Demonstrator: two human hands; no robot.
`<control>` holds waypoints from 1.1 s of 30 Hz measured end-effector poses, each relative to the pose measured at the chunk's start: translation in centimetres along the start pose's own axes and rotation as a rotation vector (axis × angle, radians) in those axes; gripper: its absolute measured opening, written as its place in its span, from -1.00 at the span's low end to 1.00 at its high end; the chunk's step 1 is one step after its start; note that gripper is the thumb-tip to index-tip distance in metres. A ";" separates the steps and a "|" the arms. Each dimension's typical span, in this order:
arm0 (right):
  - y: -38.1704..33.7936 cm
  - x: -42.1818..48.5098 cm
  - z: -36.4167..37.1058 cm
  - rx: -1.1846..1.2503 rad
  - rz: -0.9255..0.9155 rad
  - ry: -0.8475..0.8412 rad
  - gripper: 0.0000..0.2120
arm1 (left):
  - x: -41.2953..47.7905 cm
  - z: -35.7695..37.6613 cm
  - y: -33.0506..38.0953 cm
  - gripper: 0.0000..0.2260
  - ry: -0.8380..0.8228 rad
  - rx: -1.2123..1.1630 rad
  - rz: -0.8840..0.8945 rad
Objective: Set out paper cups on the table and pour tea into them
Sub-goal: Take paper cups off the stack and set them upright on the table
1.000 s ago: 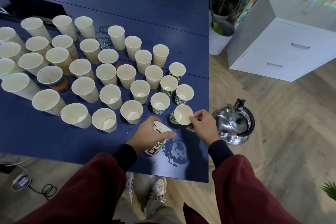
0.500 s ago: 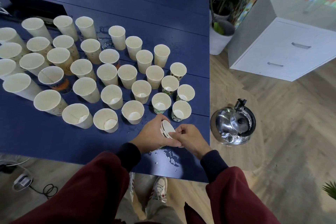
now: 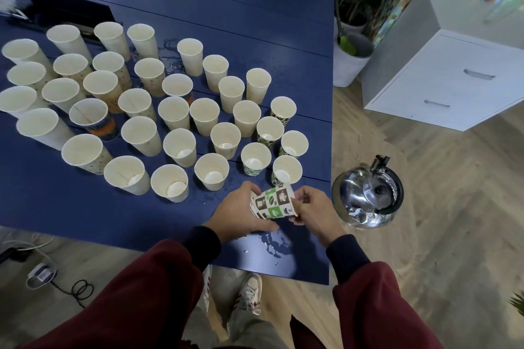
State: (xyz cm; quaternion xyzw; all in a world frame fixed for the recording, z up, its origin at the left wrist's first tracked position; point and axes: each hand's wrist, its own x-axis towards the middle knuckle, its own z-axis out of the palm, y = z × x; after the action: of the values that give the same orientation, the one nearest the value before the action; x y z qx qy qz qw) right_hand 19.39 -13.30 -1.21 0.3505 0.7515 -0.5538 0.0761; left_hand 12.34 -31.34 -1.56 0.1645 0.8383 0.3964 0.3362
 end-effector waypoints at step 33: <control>-1.2 -1.0 0.0 -0.282 -0.249 -0.097 -0.84 | -2.9 2.7 2.6 -0.32 0.261 -0.100 0.195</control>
State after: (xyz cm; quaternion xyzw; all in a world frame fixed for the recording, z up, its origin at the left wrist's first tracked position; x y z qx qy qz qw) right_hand 19.40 -13.95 0.26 0.2138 0.8546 -0.4643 0.0914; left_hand 16.31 -29.74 0.44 0.1749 0.8341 0.4865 0.1921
